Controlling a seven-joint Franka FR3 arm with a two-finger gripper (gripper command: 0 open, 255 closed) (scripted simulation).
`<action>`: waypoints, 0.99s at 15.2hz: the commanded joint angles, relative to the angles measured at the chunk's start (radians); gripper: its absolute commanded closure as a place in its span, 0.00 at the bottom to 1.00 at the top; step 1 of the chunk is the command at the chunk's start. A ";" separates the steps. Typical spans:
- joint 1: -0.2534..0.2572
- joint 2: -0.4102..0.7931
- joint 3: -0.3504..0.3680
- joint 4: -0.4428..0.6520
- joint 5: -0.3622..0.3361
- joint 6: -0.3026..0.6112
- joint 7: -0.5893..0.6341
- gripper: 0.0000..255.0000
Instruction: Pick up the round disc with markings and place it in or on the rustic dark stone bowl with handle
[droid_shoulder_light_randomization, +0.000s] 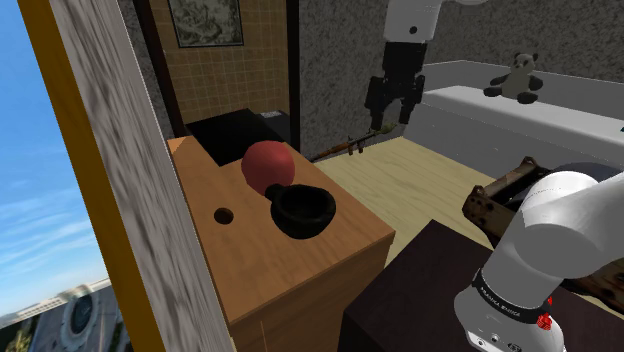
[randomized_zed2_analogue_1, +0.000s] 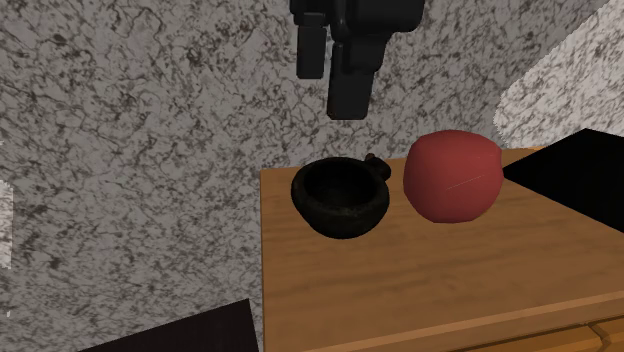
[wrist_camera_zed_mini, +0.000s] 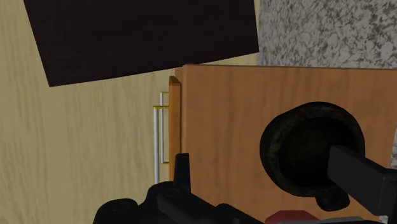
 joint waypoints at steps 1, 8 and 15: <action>0.008 0.047 0.029 0.000 0.018 0.053 0.027 0.00; 0.032 0.239 0.131 0.035 0.058 0.230 0.123 0.00; 0.049 0.470 0.222 0.132 0.045 0.381 0.229 0.00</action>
